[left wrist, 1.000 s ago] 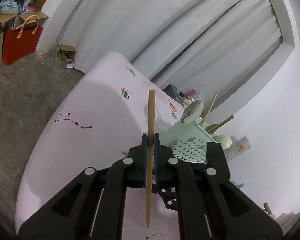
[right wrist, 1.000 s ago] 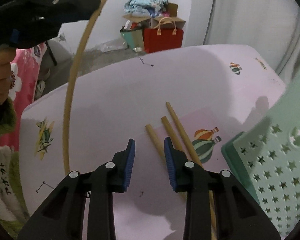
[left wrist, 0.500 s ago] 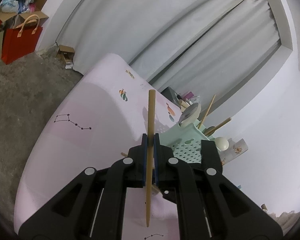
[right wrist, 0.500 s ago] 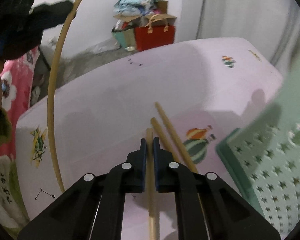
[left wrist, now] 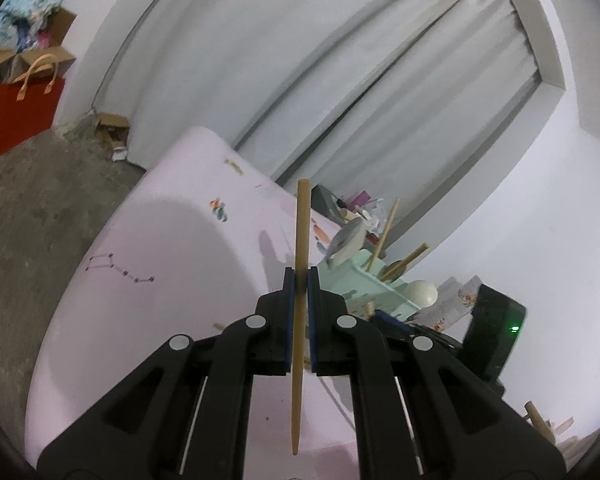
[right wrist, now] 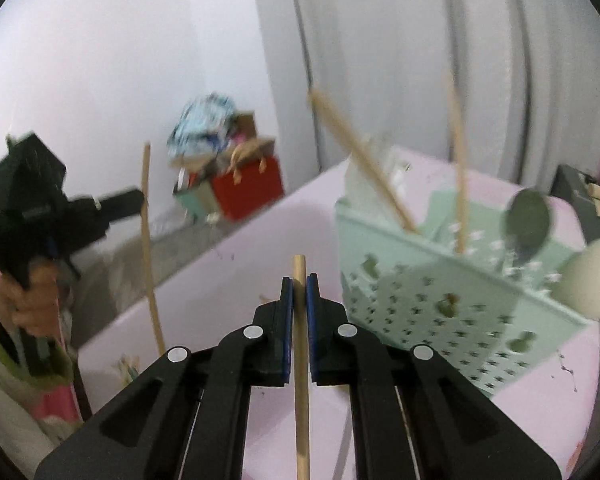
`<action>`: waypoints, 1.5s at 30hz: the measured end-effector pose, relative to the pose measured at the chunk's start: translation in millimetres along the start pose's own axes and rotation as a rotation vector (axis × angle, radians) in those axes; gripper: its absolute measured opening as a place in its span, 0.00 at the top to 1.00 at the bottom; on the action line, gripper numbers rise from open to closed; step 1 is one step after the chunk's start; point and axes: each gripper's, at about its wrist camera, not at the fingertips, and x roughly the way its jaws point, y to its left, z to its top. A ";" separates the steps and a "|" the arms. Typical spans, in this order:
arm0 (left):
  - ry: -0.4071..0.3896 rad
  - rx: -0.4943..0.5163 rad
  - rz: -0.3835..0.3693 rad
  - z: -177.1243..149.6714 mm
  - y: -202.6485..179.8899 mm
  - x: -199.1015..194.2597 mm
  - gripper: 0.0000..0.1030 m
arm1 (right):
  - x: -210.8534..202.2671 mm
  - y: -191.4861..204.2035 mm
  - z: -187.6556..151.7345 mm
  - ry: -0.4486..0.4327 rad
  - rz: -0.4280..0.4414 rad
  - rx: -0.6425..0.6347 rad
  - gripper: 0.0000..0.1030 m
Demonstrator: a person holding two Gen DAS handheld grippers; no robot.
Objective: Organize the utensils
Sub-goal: 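Carry both held chopsticks upright toward the green holder, then lower the left tool's chopstick into the holder and open the left tool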
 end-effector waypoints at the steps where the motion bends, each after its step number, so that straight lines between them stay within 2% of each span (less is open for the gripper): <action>1: -0.003 0.008 -0.004 1.4 -3.2 -0.2 0.96 | -11.4 -0.6 1.6 -0.038 -0.009 0.017 0.93; 7: -0.049 0.098 -0.065 18.2 -41.6 3.8 0.96 | -59.0 -8.6 6.8 -0.205 -0.046 0.119 0.93; 12: -0.102 0.167 -0.146 37.9 -82.3 12.1 0.96 | -96.6 -22.2 3.8 -0.311 -0.074 0.193 0.93; 16: -0.146 0.220 -0.200 53.3 -113.7 17.0 0.96 | -114.8 -27.6 3.4 -0.362 -0.099 0.217 0.93; 23: -0.202 0.286 -0.204 74.7 -153.7 44.1 0.96 | -138.5 -41.5 -6.6 -0.423 -0.113 0.269 0.93; 30: -0.224 0.351 -0.166 81.9 -183.4 86.6 0.96 | -139.2 -47.2 -17.3 -0.439 -0.100 0.312 0.93; 38: -0.241 0.428 -0.035 57.5 -189.4 140.1 0.96 | -143.9 -61.8 -25.4 -0.458 -0.080 0.346 0.93; 45: -0.236 0.448 0.017 39.0 -183.4 167.7 0.96 | -145.9 -65.9 -29.5 -0.462 -0.068 0.352 0.93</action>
